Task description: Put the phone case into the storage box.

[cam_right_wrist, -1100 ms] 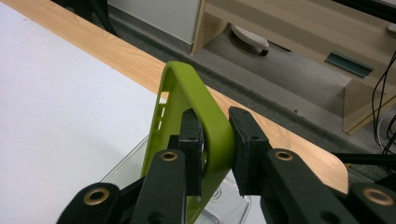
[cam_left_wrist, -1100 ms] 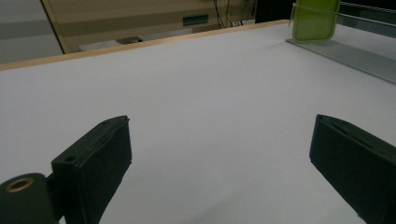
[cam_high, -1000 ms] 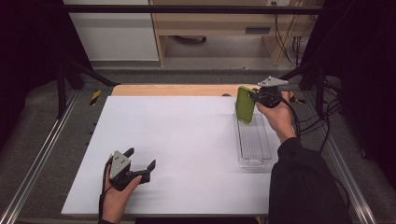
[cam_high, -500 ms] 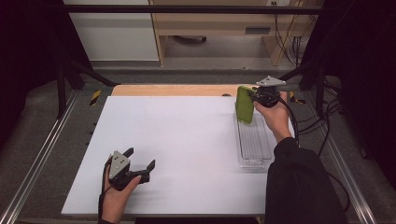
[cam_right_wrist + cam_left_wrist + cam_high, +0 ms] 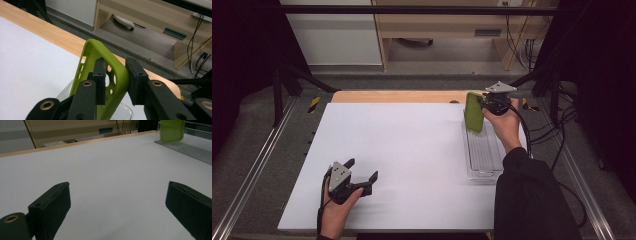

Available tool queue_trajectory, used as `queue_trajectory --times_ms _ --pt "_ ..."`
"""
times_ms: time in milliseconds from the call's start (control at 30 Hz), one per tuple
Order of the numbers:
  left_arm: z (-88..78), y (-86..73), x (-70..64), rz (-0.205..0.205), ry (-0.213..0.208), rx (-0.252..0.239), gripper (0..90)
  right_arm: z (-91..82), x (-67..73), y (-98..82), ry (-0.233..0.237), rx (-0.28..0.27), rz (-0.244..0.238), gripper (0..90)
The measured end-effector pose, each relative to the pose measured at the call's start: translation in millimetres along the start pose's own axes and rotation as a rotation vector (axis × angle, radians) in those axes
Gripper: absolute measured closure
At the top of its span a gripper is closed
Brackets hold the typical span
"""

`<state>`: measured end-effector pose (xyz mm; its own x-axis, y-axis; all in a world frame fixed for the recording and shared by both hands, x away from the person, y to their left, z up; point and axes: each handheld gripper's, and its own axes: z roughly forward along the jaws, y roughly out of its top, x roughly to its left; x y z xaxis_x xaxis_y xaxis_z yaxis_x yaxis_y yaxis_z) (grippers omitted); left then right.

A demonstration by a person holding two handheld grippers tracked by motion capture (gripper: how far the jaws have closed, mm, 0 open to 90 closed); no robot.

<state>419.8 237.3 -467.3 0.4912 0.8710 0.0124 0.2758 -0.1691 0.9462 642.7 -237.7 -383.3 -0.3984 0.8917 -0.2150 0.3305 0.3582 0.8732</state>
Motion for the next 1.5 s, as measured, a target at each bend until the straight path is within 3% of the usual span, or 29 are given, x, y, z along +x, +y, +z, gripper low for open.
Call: queue_trajectory --times_ms 833,1500 --pt "-0.6 0.0 0.8 -0.003 0.002 0.0 5.7 8.5 4.1 -0.2 -0.055 0.009 0.009 64.5" --pt "-1.0 0.1 1.2 -0.006 0.002 -0.001 5.7 10.5 3.8 -1.2 -0.068 0.01 0.03 63.1"
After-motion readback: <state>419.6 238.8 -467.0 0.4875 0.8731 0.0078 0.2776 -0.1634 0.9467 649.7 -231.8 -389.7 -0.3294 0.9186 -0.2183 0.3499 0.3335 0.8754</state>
